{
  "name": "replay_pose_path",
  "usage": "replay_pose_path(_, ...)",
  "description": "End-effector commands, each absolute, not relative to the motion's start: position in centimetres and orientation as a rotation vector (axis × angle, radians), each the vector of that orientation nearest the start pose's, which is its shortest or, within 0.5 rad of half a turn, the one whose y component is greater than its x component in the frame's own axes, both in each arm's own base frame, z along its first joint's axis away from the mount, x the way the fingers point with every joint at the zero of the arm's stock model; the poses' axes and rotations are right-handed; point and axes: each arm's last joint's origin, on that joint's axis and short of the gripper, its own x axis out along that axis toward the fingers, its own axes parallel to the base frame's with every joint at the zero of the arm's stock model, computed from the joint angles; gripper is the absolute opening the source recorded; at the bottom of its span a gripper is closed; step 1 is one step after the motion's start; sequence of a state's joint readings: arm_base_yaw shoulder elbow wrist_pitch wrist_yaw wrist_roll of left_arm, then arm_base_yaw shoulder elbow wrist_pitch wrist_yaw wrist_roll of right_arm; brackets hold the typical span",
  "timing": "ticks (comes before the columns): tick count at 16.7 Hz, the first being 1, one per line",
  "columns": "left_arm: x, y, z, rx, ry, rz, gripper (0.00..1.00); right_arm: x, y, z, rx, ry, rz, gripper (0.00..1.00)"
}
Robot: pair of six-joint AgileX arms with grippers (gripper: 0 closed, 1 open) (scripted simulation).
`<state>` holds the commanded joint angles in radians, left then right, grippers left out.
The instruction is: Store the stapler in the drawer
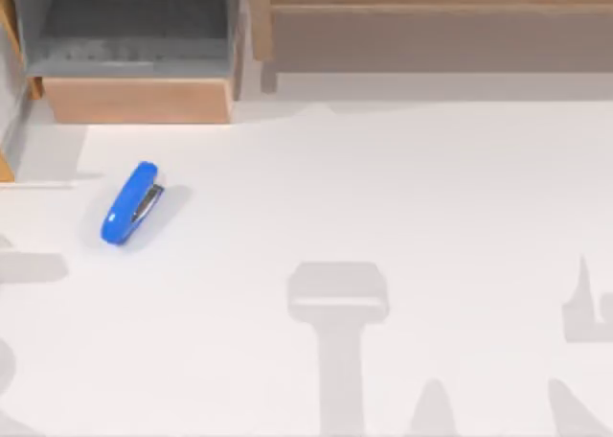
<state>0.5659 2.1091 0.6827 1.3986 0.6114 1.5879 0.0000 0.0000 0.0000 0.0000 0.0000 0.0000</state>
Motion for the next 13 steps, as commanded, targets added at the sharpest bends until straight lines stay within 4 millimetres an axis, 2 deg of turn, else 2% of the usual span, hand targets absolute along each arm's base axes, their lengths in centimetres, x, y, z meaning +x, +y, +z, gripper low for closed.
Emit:
replay_pose_path(7,24.8,17.2,8.7,1.554,0.002,-0.042,0.00,10.6,-0.1,16.0,0.000,0.000,0.000,1.00)
replay_pose_path(11,24.5,17.3,8.7,1.556,0.000,-0.038,0.00,10.6,-0.1,16.0,0.000,0.000,0.000,1.00)
replay_pose_path(13,24.5,17.3,8.7,1.556,0.000,-0.038,0.15,10.6,-0.1,16.0,0.000,0.000,0.000,1.00)
